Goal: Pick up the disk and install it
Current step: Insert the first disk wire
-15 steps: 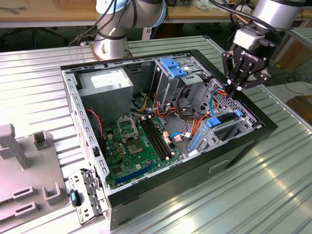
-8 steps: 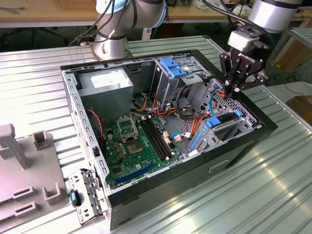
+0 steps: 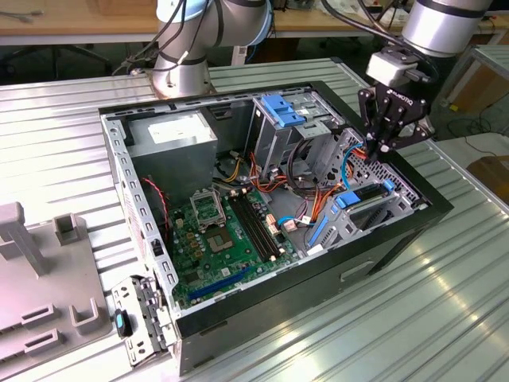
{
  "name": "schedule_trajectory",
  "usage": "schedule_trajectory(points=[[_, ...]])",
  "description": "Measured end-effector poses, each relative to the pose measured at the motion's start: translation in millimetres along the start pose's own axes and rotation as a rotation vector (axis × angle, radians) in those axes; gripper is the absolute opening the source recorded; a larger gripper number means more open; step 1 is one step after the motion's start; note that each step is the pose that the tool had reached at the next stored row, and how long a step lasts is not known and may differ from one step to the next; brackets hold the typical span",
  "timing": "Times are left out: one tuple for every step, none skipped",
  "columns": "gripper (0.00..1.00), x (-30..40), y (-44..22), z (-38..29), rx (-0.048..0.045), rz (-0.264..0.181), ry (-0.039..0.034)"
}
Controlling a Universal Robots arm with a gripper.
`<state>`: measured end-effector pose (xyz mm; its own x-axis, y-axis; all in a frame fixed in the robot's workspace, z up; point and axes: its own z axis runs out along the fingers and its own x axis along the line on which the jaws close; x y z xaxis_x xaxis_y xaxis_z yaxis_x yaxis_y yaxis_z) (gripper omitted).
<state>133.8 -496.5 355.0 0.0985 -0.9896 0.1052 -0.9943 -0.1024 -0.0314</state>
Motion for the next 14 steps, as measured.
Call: schedule_trajectory(points=[[0.16,0.7,0.2,0.0,-0.0004,0.003,0.0002],[0.16,1.7,0.5,0.1,-0.0006,0.005,0.0003],[0.16,2.4,0.6,0.2,-0.0006,0.006,-0.0002],[0.16,4.0,0.8,0.4,-0.0003,0.006,-0.0034],[0.16,5.4,0.9,0.5,-0.0001,0.007,-0.0063],[0.16,7.6,1.2,0.7,0.0003,0.007,-0.0099],[0.16,11.3,1.6,1.2,0.0011,0.007,-0.0183],[0.16,13.2,1.8,1.3,0.0017,0.007,-0.0242],[0.16,14.3,1.9,1.4,0.0021,0.008,-0.0288],[0.16,16.3,2.1,1.6,0.0025,0.008,-0.0342],[0.16,17.8,2.2,1.8,0.0020,0.008,-0.0355],[0.16,19.6,2.4,2.1,0.0019,0.008,-0.0357],[0.16,20.8,2.6,2.7,0.0019,0.008,-0.0356],[0.16,22.6,2.8,3.3,0.0017,0.010,-0.0356]])
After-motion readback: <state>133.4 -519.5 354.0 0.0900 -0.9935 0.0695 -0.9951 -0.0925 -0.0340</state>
